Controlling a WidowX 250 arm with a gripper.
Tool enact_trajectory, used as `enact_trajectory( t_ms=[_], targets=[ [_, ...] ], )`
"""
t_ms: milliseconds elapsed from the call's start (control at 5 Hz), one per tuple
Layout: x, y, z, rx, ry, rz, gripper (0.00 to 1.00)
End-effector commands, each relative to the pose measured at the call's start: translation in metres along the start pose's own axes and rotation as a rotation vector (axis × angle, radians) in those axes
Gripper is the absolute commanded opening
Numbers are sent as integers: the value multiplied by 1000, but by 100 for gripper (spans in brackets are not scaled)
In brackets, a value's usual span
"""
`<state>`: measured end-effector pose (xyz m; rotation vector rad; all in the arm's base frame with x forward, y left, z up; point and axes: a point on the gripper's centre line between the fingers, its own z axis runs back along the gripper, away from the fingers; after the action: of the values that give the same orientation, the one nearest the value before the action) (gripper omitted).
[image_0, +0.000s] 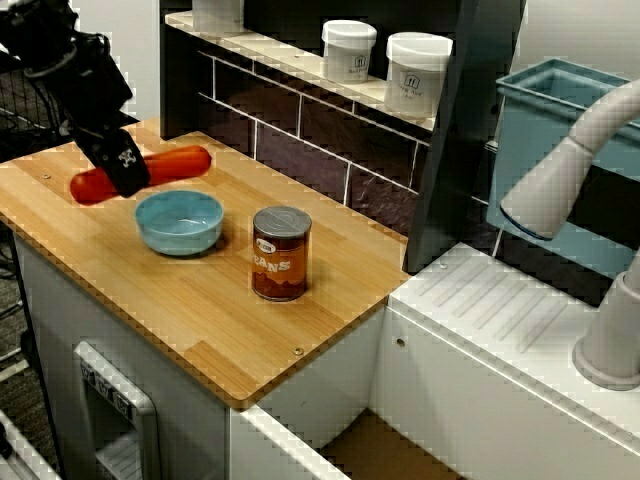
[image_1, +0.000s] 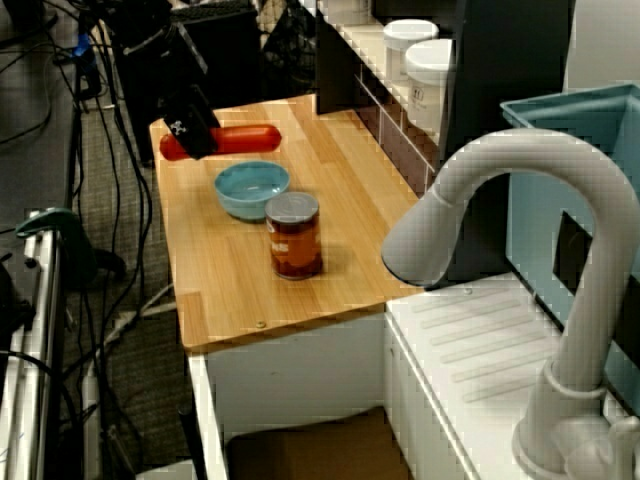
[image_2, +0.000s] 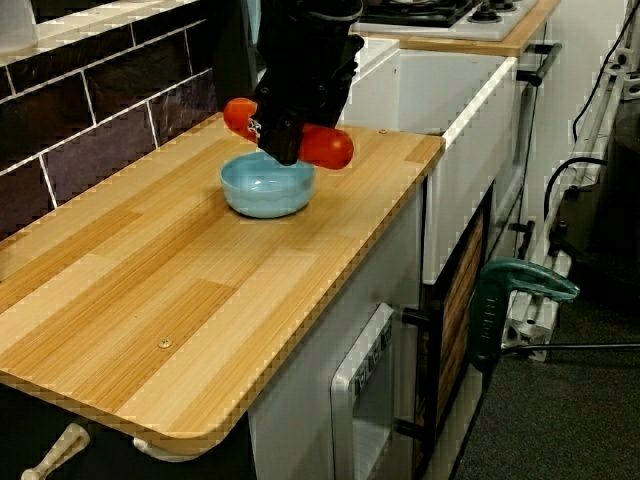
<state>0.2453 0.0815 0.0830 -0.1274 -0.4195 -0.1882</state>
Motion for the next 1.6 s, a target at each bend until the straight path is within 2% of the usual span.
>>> enact_trajectory(
  t_ms=[0, 400, 600, 1400],
  targets=[
    [9, -6, -6, 38, -7, -11, 0],
    [12, -5, -24, 58, 24, -6, 0],
    [14, -2, -26, 61, 33, 11, 100],
    [16, 10, 0, 38, 17, 37, 100]
  ],
)
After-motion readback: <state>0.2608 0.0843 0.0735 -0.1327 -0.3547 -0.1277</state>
